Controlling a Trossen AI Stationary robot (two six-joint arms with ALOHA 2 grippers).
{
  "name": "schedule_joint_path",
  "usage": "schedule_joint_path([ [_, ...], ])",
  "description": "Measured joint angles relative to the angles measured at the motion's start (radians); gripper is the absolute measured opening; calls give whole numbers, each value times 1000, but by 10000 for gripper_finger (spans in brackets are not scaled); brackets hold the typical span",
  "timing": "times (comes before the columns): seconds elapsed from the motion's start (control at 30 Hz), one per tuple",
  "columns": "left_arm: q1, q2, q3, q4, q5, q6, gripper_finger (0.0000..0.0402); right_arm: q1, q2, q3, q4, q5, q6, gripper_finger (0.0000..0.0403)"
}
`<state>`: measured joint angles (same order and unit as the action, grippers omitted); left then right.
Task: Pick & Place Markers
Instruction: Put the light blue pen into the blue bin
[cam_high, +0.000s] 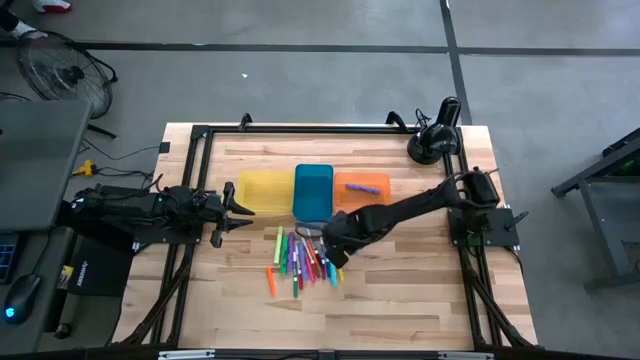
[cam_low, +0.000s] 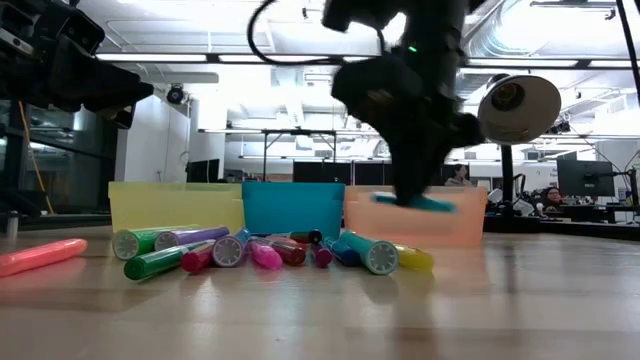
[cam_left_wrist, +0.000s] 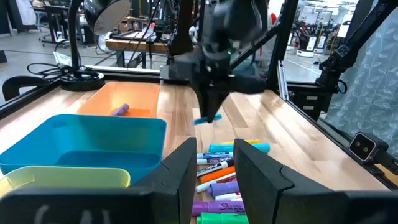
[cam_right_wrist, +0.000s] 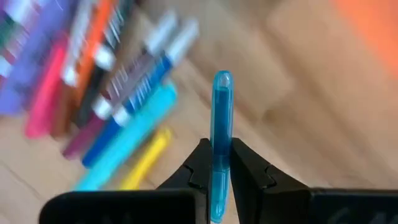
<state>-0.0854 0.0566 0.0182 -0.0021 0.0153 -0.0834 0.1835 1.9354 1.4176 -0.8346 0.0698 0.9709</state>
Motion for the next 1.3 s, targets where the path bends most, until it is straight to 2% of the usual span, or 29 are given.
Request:
schedule_joint_path([
  [0.2, 0, 0, 0, 0, 0, 0, 104, -54, 0, 118, 26, 67, -187, 26],
  [0.47, 0, 0, 0, 0, 0, 0, 104, -146, -2, 219, 72, 78, -545, 26],
  [0.57, 0, 0, 0, 0, 0, 0, 104, -180, -2, 219, 122, 62, -663, 28],
  [0.97, 0, 0, 0, 0, 0, 0, 104, -276, 2, 213, 204, -6, -944, 30],
  [1.1, 0, 0, 0, 0, 0, 0, 104, -286, 2, 139, 317, -78, -978, 29],
  [1.3, 0, 0, 0, 0, 0, 0, 104, -303, 3, 15, 396, -78, -973, 30],
])
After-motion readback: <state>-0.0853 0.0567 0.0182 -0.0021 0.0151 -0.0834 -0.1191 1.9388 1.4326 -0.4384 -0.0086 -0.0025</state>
